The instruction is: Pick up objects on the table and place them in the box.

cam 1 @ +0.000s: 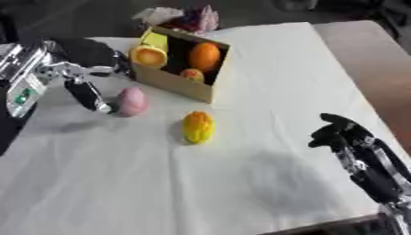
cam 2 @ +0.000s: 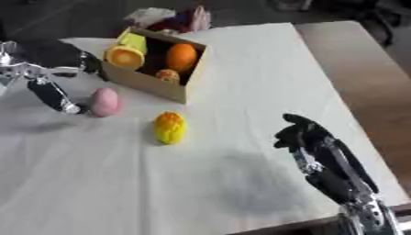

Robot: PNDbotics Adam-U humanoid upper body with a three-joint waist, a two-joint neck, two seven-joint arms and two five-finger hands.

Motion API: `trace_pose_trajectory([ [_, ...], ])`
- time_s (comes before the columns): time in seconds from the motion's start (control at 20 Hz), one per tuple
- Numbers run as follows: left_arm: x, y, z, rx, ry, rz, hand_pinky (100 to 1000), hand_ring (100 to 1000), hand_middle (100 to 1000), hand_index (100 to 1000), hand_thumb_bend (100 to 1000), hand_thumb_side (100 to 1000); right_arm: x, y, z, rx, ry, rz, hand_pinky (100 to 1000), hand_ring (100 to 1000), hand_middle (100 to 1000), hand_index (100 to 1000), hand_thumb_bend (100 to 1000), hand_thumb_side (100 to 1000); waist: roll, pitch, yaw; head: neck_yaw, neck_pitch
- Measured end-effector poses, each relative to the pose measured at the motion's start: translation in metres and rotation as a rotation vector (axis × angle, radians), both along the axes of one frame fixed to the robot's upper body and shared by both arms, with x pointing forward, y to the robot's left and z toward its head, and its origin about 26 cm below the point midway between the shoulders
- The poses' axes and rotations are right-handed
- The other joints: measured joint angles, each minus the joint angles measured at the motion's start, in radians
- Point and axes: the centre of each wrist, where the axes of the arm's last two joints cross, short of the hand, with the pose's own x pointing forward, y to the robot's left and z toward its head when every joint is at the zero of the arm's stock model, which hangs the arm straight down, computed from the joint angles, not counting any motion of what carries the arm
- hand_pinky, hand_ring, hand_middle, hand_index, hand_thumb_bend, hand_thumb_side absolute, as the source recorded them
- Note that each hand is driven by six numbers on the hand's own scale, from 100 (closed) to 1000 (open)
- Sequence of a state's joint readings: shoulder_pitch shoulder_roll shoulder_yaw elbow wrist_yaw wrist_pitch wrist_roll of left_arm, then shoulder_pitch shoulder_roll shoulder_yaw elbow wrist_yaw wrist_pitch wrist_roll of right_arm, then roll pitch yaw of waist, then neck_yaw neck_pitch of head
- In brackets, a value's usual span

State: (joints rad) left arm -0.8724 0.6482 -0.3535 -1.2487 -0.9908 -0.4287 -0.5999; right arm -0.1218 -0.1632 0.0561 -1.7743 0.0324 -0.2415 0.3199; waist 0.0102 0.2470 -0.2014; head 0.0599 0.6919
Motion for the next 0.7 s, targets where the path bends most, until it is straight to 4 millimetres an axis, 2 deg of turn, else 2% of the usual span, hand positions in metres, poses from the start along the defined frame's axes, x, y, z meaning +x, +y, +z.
trace_pose_trajectory([
  [0.2,0.008,0.0,-0.016,0.004,-0.021,0.015,779,766,773,876,378,357,0.0,0.0,0.0,0.0,0.001,0.0,704,623,621,882,100,590,0.0,0.001,-0.003,0.001,0.0],
  [0.35,0.013,0.0,-0.028,0.005,-0.036,0.026,737,718,724,835,328,332,0.0,0.0,0.0,0.0,0.001,0.001,704,623,621,882,100,591,-0.001,0.002,-0.007,0.001,0.0],
  [0.4,0.014,-0.001,-0.032,0.002,-0.046,0.025,709,670,667,798,305,319,0.0,0.0,0.0,0.0,0.001,0.001,704,623,621,882,100,591,-0.001,0.002,-0.008,0.001,0.0],
  [0.5,0.016,-0.002,-0.037,-0.012,-0.08,0.01,617,522,505,657,238,285,0.0,0.0,0.0,0.0,0.001,0.001,704,623,621,882,100,591,-0.001,0.003,-0.01,0.001,0.0],
  [0.6,0.016,-0.002,-0.039,-0.036,-0.121,-0.016,548,433,400,547,193,263,0.0,0.0,0.0,0.0,0.001,0.001,704,623,621,882,100,592,-0.001,0.003,-0.011,0.001,0.0],
  [0.7,0.016,-0.002,-0.039,-0.066,-0.157,-0.045,518,375,330,480,169,251,0.0,0.0,0.0,0.0,0.001,0.001,704,623,621,882,100,593,0.0,0.003,-0.01,0.001,0.0],
])
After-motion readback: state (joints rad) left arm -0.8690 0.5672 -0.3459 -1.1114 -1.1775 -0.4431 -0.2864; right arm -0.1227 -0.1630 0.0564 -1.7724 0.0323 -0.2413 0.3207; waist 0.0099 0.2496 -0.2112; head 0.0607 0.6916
